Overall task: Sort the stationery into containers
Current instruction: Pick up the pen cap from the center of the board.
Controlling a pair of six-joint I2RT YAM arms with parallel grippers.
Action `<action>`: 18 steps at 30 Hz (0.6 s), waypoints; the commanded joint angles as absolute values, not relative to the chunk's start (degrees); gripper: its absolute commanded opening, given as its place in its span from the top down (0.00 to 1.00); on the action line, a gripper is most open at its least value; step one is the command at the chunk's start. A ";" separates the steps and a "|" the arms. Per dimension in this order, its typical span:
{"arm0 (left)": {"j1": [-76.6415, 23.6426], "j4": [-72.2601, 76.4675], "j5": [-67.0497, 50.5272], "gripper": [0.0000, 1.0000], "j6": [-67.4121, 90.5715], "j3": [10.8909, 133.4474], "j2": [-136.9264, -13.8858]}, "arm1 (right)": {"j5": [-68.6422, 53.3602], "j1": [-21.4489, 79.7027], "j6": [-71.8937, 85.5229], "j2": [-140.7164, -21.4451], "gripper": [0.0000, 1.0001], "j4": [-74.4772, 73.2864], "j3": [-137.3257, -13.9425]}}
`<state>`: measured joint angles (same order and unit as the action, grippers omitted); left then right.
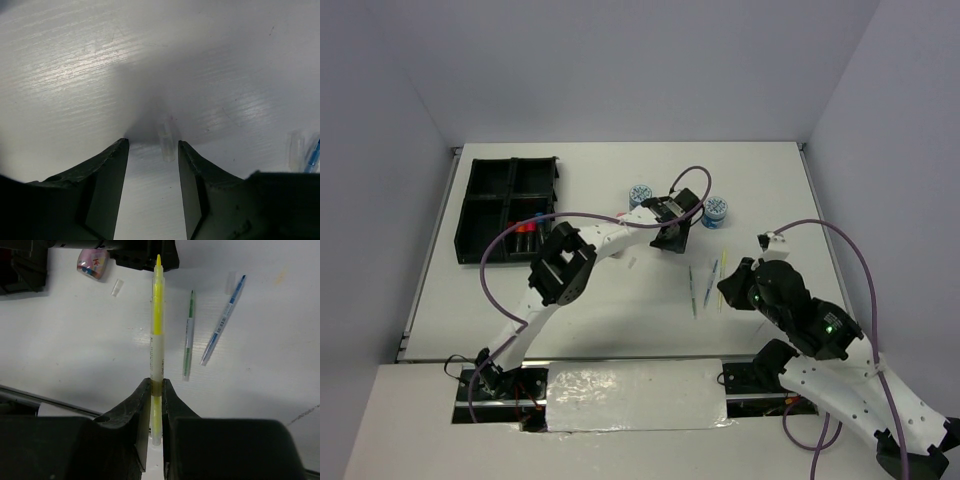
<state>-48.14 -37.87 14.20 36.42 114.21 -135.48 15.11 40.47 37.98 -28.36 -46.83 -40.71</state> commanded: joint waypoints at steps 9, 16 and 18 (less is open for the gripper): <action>-48.87 -40.69 15.99 0.53 37.97 116.72 -139.13 | 13.18 40.25 36.56 -25.93 1.00 -46.85 -42.19; -49.31 -42.19 16.61 0.63 37.44 118.04 -141.85 | 12.66 40.34 36.39 -25.14 1.00 -46.67 -41.92; -49.57 -42.54 16.61 0.69 36.74 118.12 -142.38 | 12.31 40.34 36.30 -25.14 1.00 -46.67 -42.01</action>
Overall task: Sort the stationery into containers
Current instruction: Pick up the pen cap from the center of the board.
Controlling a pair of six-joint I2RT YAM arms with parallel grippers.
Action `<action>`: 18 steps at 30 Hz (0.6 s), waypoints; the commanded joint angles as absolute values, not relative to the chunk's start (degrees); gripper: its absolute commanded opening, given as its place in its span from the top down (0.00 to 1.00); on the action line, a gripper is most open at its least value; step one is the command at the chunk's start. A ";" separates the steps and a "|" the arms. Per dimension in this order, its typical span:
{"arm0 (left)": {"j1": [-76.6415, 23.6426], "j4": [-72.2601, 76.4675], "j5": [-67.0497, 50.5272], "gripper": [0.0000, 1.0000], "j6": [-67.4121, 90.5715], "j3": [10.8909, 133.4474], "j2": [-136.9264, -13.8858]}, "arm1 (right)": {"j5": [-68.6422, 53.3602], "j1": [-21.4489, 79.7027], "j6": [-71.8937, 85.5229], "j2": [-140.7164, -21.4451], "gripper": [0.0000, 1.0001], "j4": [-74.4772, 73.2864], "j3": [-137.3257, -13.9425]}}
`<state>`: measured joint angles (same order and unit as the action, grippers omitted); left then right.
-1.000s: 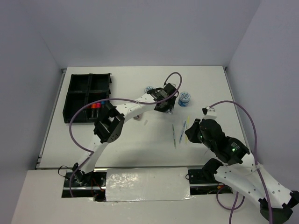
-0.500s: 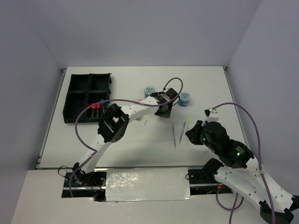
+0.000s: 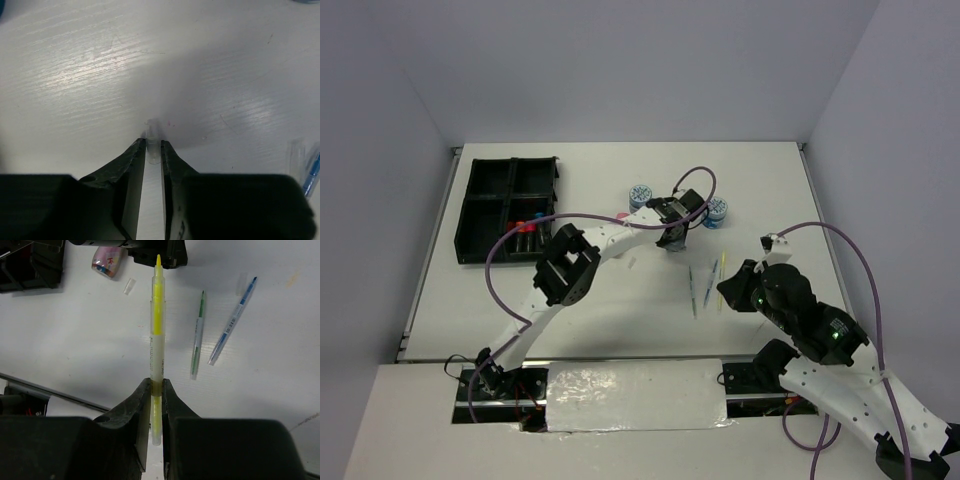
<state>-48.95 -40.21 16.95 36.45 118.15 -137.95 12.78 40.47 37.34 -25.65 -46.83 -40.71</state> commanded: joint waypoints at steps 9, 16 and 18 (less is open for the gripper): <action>-50.10 -41.75 15.12 0.98 34.80 114.00 -141.25 | 11.26 40.34 35.86 -24.70 1.00 -45.80 -41.57; -50.10 -32.98 13.72 1.00 36.30 101.35 -124.13 | 4.32 40.34 34.11 -24.00 1.00 -36.40 -36.75; -50.01 -25.45 12.75 1.00 37.00 95.58 -114.41 | 0.64 40.34 33.14 -21.10 1.00 -30.62 -33.93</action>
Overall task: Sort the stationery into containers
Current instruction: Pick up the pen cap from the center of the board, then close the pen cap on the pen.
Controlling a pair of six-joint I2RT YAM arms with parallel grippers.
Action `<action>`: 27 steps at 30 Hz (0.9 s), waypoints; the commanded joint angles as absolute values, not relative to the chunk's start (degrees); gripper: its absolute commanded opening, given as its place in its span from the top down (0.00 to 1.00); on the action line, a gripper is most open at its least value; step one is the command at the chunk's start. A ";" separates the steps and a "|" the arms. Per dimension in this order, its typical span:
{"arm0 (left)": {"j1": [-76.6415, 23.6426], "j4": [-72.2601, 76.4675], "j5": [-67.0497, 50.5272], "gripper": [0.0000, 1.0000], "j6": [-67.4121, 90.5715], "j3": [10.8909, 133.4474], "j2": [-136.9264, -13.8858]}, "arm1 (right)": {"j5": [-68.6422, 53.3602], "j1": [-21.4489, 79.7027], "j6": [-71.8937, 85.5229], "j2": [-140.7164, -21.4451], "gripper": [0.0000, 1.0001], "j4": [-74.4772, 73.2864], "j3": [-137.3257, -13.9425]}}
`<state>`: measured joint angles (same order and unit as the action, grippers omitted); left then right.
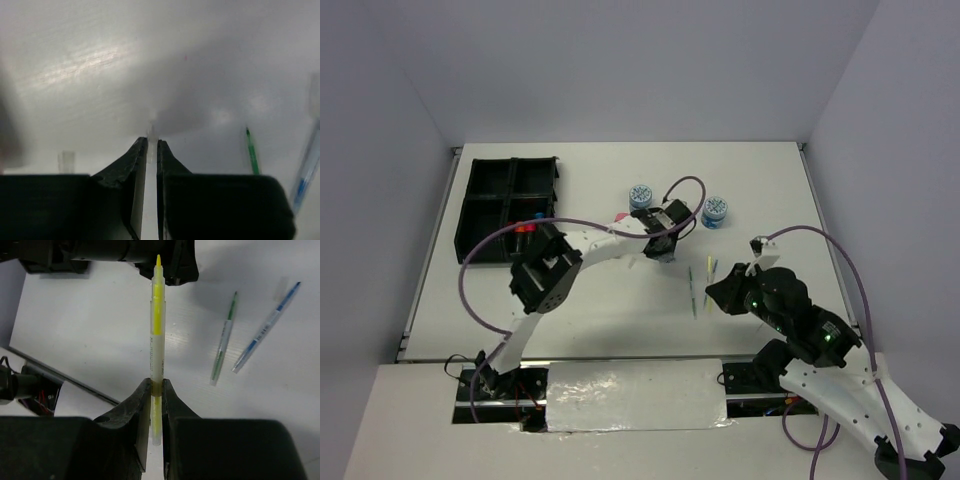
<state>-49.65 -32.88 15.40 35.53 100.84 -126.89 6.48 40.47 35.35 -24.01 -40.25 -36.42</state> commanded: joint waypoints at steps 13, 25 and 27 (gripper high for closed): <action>-50.36 41.78 -0.43 1.00 44.90 48.18 -67.69 | -17.66 41.22 43.50 -15.81 1.00 6.04 -18.91; -50.36 62.58 -10.37 1.00 49.30 37.44 -60.56 | -17.67 50.00 37.10 -23.11 1.00 15.03 -23.73; -50.36 63.36 -10.28 1.00 49.57 37.27 -60.21 | -16.53 51.68 36.48 -24.34 1.00 14.68 -23.99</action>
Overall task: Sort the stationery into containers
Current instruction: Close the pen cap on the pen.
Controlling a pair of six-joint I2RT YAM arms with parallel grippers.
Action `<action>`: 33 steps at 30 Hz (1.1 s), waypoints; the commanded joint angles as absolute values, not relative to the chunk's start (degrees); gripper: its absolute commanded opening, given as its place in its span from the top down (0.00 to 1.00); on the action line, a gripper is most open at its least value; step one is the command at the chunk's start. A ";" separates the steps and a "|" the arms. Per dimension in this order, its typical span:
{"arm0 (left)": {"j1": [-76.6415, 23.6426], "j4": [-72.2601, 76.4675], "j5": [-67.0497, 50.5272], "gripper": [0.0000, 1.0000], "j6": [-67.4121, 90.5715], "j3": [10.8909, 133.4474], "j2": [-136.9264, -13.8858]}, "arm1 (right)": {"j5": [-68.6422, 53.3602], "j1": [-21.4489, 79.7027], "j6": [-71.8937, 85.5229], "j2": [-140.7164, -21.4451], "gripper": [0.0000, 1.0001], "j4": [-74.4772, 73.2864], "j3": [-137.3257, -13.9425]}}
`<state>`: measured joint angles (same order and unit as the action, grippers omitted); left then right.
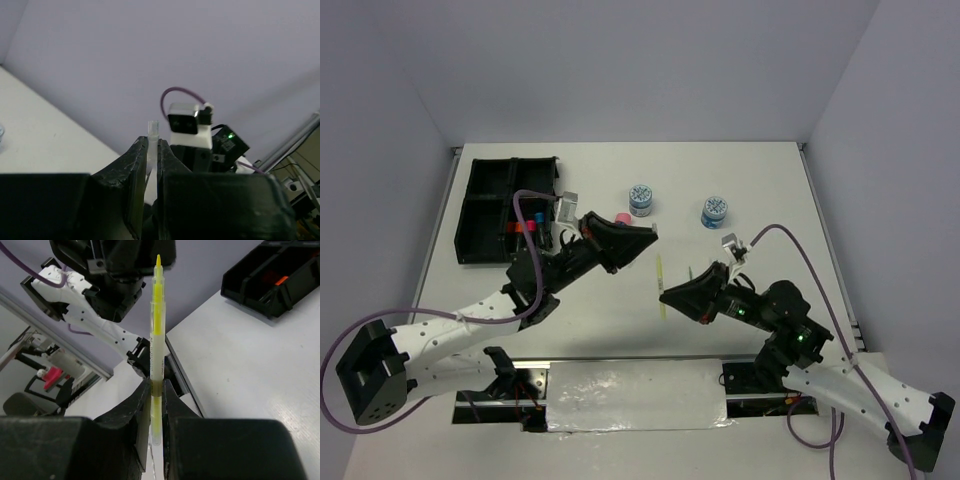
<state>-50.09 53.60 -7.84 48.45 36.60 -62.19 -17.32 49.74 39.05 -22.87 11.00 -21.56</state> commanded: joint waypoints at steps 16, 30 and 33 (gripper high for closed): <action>-50.36 67.14 -10.99 1.00 51.94 35.07 -61.35 | -13.36 52.73 33.75 -24.87 1.00 13.62 -26.37; -50.36 66.36 -10.63 1.00 51.50 34.98 -62.05 | -14.15 52.65 33.40 -26.46 1.00 13.80 -27.68; -50.36 66.53 -10.55 1.00 51.50 34.89 -62.14 | -14.06 52.65 33.31 -26.10 1.00 13.36 -28.04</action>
<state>-50.13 61.76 -10.15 51.40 35.22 -62.15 -13.98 52.27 34.41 -26.50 11.40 -25.19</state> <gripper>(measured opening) 0.218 0.164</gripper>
